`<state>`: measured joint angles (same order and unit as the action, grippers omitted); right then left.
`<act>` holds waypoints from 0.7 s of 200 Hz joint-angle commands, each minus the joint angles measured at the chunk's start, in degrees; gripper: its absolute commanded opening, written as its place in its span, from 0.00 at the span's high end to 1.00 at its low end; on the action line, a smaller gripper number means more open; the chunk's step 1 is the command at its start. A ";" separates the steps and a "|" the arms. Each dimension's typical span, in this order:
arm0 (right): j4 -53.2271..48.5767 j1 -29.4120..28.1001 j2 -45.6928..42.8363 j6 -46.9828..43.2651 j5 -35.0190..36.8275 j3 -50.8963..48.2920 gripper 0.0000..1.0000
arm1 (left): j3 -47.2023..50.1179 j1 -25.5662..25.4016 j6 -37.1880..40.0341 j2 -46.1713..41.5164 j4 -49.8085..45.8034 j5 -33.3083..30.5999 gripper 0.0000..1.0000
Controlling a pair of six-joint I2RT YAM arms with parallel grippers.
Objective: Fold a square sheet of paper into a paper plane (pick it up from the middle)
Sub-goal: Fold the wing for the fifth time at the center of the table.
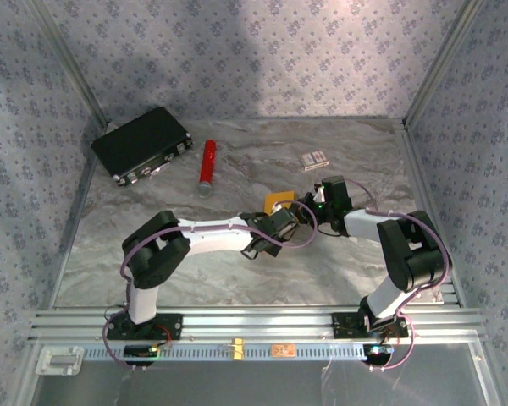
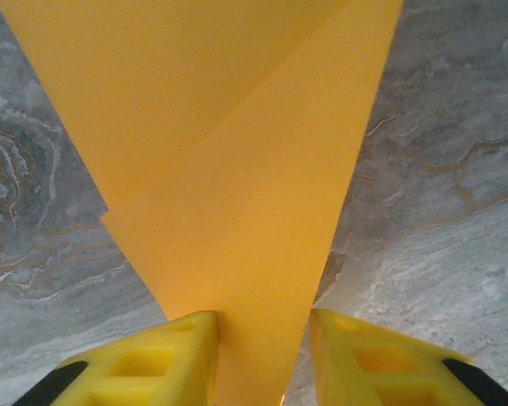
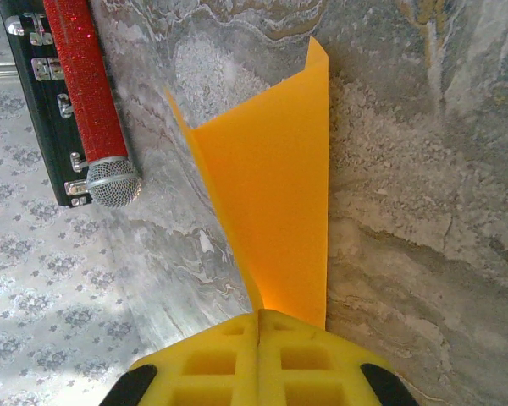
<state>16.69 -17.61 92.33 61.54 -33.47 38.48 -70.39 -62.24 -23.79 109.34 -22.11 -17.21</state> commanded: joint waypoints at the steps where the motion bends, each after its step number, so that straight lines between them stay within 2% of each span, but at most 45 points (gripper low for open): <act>1: 0.89 0.38 -1.54 1.13 -0.92 -0.56 0.96 | -0.14 -0.81 1.50 0.61 -0.74 -2.86 0.66; 31: 0.89 0.38 -1.63 1.15 -1.07 -0.59 0.96 | -0.47 -1.39 1.57 0.85 -1.09 -4.41 0.67; 88: 0.71 0.47 -2.05 1.13 -0.84 -1.28 0.96 | -0.50 -1.90 1.56 0.79 -1.09 -5.82 0.77; 128: 0.61 0.61 -2.52 1.17 -0.76 -1.65 0.96 | -0.27 -2.01 1.55 0.79 -1.51 -7.07 0.79; 140: 0.54 0.58 -2.64 1.20 -0.80 -1.60 0.96 | -0.19 -2.01 1.62 0.79 -1.53 -7.08 0.83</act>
<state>17.08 -17.43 91.35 62.15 -33.82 37.52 -70.39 -63.83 -22.90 109.69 -22.39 -22.41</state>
